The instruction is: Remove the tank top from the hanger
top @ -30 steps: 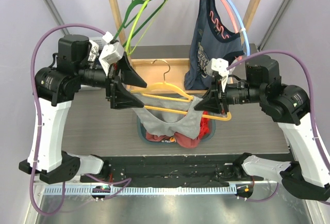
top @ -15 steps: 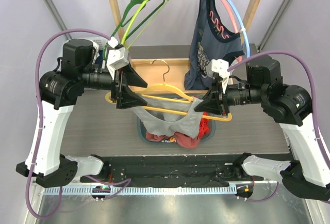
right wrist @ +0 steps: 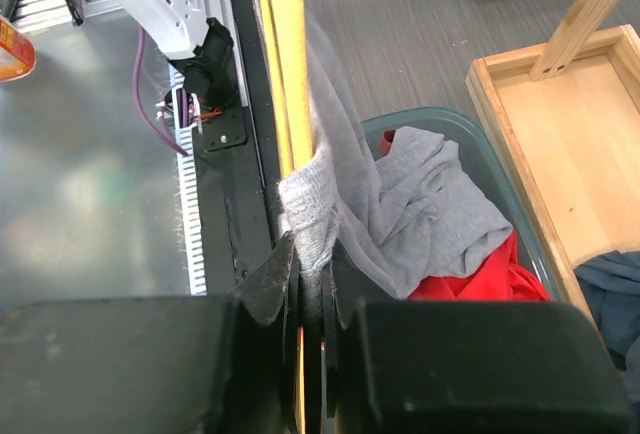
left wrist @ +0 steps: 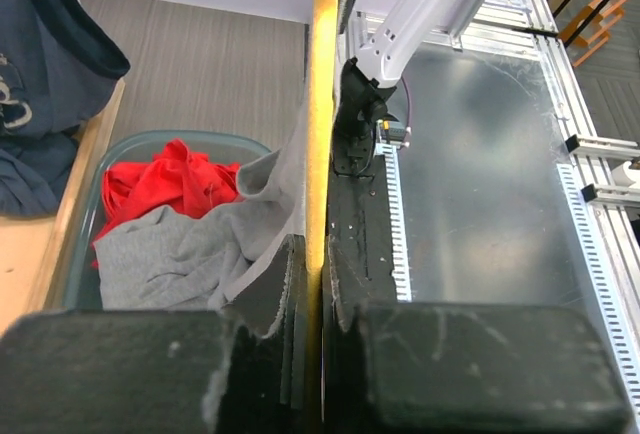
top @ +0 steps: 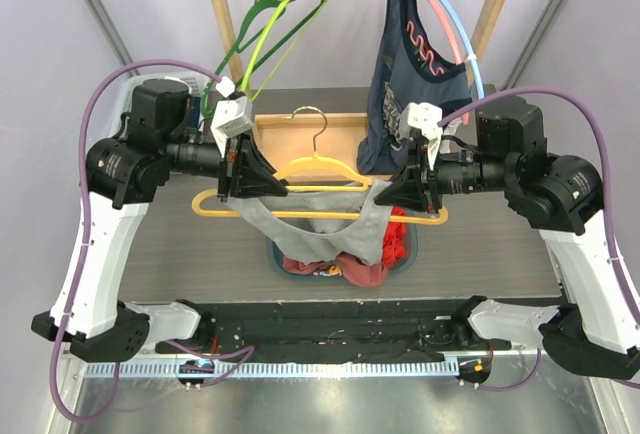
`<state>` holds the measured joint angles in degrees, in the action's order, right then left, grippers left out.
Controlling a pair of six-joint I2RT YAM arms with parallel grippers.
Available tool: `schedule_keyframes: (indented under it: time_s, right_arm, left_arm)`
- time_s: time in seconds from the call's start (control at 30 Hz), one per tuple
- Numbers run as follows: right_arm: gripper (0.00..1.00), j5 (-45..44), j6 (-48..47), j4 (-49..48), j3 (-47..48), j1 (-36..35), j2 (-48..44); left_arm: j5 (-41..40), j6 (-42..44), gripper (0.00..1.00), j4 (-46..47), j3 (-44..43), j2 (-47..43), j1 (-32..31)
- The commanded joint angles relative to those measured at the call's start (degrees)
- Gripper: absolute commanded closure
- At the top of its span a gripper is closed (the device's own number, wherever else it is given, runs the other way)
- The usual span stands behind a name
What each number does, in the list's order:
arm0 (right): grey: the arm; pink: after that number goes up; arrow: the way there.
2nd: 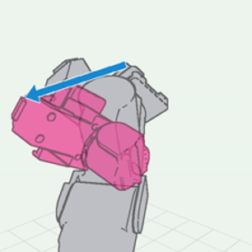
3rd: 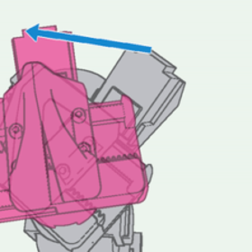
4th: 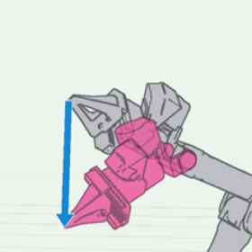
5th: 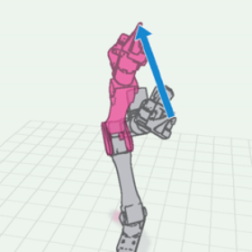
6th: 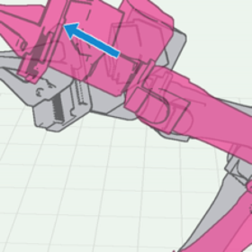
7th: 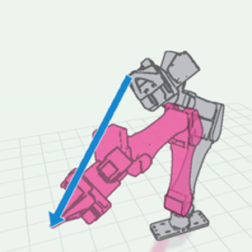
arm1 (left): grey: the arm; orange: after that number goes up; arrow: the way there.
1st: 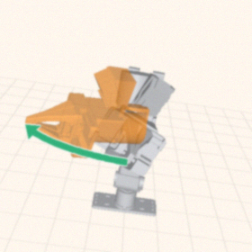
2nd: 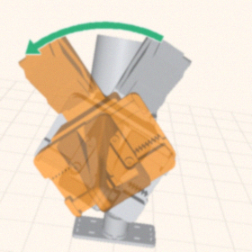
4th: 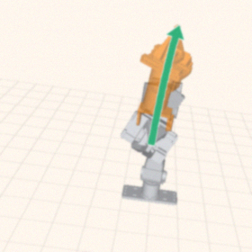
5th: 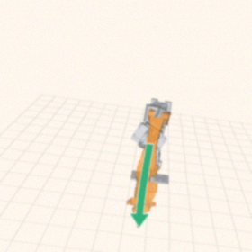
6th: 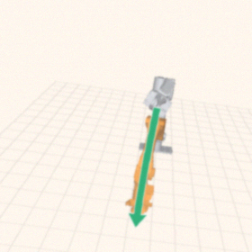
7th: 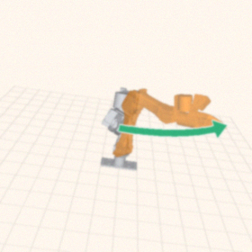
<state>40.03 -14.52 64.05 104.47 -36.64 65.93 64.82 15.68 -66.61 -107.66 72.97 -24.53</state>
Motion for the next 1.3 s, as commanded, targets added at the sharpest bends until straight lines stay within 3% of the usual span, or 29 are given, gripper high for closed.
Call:
schedule_keyframes:
  time_s: [0.0,0.1,0.2,0.23,0.3,0.33,0.47,0.63,0.7,0.83,1.0,1.27]
  right_arm:
    - [0.99,-2.4,2.1,-10.9,1.1,-0.1,0.3]
    - [0.99,-6.4,3.4,-14.1,-2.5,-0.1,-1.2]
    - [0.91,-11.2,4.9,-16.3,-5.7,0.0,-2.7]
    - [0.79,-12.4,5.9,-16.7,-6.9,0.0,-3.0]
    - [0.64,-15.6,7.2,-18.2,-7.9,-0.1,-4.1]
    - [0.51,-18.3,7.7,-18.5,-8.6,0.0,-4.8]
    - [0.34,-28.2,11.1,-21.9,-9.9,-0.1,-8.2]
    - [0.31,-33.3,14.4,-26.4,-11.9,0.0,-13.8]
    - [0.33,-31.8,17.7,-27.1,-13.2,0.0,-15.1]
    - [0.47,-24.0,23.5,-31.0,-22.2,-0.1,-19.7]
    - [0.48,-20.2,29.2,-40.8,-35.8,-0.1,-24.3]
    - [0.48,-20.9,34.0,-50.7,-41.0,0.0,-23.4]
  left_arm:
    - [0.8,0.2,0.99,1.0,-1.2,-0.6,-0.3]
    - [-0.9,1.4,1.0,1.0,-1.4,-1.0,-0.4]
    - [-4.2,2.6,1.0,1.6,-1.8,-1.1,-0.3]
    - [-6.6,3.3,1.0,2.1,-1.9,-1.2,-0.3]
    - [-9.6,3.8,1.0,2.6,-2.7,-1.1,-0.4]
    - [-12.1,3.8,1.0,3.2,-3.1,-1.2,-0.4]
    - [-14.3,4.7,1.0,3.6,-3.6,-1.5,-0.5]
    - [-14.5,5.1,1.0,3.3,-3.2,-1.8,-0.4]
    - [-14.3,5.1,1.0,3.3,-3.2,-1.8,-0.4]
    - [-13.8,5.0,1.0,3.2,-3.3,-1.9,-0.4]
    - [-13.2,4.6,1.0,3.3,-3.4,-2.0,-0.4]
    - [-12.3,4.0,1.0,3.3,-3.0,-2.2,-0.4]
